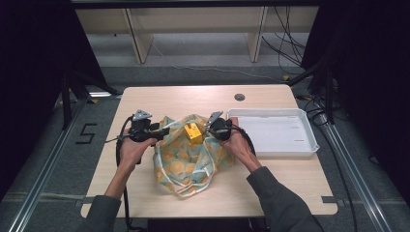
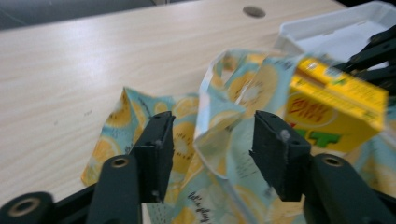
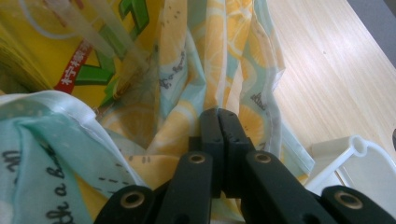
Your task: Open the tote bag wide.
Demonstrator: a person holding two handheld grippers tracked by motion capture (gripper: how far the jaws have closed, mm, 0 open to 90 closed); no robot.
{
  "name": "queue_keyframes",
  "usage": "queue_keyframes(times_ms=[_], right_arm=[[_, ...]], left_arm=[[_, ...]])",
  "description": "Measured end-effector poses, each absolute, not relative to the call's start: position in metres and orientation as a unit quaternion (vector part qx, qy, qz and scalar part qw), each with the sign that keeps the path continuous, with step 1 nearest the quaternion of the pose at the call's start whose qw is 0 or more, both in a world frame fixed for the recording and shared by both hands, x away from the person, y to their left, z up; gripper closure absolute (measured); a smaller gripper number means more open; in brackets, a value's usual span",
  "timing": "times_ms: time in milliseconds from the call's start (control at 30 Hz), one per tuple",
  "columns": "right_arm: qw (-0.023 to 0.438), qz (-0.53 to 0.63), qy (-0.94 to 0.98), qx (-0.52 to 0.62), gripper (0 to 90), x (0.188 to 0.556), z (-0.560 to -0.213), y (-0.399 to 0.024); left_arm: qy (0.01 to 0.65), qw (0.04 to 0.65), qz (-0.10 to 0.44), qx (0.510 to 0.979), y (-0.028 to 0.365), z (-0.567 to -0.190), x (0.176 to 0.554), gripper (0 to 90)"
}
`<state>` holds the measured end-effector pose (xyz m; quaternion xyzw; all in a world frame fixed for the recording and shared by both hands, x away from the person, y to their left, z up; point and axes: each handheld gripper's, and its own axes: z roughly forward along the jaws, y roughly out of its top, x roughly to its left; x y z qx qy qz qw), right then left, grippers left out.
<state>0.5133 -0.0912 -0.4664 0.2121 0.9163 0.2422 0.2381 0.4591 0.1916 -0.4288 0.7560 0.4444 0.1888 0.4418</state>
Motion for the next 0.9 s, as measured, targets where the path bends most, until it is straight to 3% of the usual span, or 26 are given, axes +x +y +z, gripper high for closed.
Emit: queue_keyframes(times_ms=[167,300,400,600,767,900], right_arm=[[0.235,0.254,0.912,0.218,88.3,0.51,-0.462,-0.091],[0.23,0.27,0.907,0.226,82.4,0.507,-0.456,-0.093],[0.235,0.287,0.901,0.225,75.2,0.503,-0.447,-0.098],[0.235,0.319,0.891,0.224,71.0,0.485,-0.427,-0.109],[0.224,0.311,0.892,0.24,71.0,0.478,-0.437,-0.117],[0.184,0.3,0.903,0.245,79.4,0.476,-0.455,-0.112]], left_arm=[[0.41,0.382,0.181,0.808,0.174,-0.438,0.458,47.5],[0.394,0.362,0.187,0.824,0.171,-0.45,0.466,76.7],[0.402,0.346,0.188,0.827,0.173,-0.459,0.475,86.9],[0.437,0.33,0.178,0.818,0.184,-0.478,0.486,89.1],[0.447,0.325,0.169,0.816,0.191,-0.486,0.485,89.2],[0.454,0.325,0.166,0.813,0.2,-0.488,0.482,89.2]])
